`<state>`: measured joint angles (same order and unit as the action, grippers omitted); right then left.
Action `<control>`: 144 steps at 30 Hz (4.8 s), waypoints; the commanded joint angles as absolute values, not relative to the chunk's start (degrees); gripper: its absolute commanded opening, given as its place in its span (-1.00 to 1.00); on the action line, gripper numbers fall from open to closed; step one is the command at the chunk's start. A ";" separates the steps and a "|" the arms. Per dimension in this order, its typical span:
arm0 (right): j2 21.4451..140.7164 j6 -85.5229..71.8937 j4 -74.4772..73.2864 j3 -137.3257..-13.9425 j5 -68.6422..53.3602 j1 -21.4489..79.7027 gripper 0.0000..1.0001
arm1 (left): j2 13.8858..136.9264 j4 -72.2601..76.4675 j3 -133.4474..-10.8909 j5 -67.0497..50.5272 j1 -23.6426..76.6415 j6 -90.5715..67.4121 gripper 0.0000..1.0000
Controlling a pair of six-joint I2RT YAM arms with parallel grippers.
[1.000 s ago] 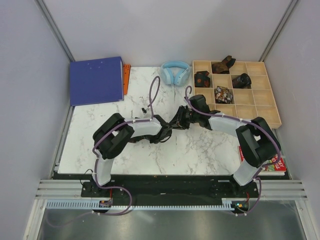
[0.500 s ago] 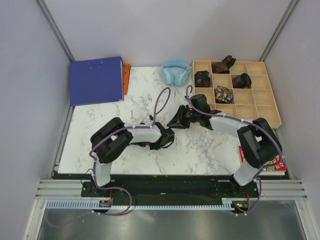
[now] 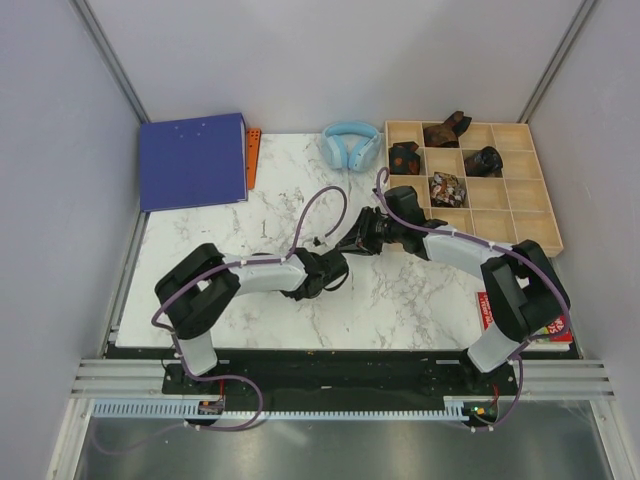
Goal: Roll the ties
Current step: Roll the tie at the center of the board, then pick up the tie at the center of the board, then place the tie in the storage box.
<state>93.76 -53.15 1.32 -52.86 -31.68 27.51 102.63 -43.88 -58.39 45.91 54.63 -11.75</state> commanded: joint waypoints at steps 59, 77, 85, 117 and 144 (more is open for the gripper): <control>101.34 -46.14 -12.22 -66.71 -27.25 29.36 0.06 | 79.80 -35.32 -59.06 7.66 41.84 -3.43 0.43; 100.81 -46.05 -11.78 -65.21 -27.51 29.27 0.07 | 88.41 -37.27 -59.15 11.59 41.57 -5.27 0.48; 100.63 -46.14 -11.60 -65.04 -27.77 29.36 0.06 | 88.77 -36.74 -57.48 16.79 41.66 -6.59 0.46; 86.49 -50.36 -13.09 -62.22 -23.56 14.08 0.01 | 89.72 -48.78 -88.05 25.59 60.72 -8.53 -0.96; 90.00 -46.59 -16.96 -62.41 -37.96 -5.98 -0.51 | 114.60 -42.99 -127.09 -5.63 67.76 5.70 -0.96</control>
<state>89.17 -49.19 -17.89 -61.36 -30.89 -6.39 113.65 -47.70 -122.67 -5.13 67.64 0.58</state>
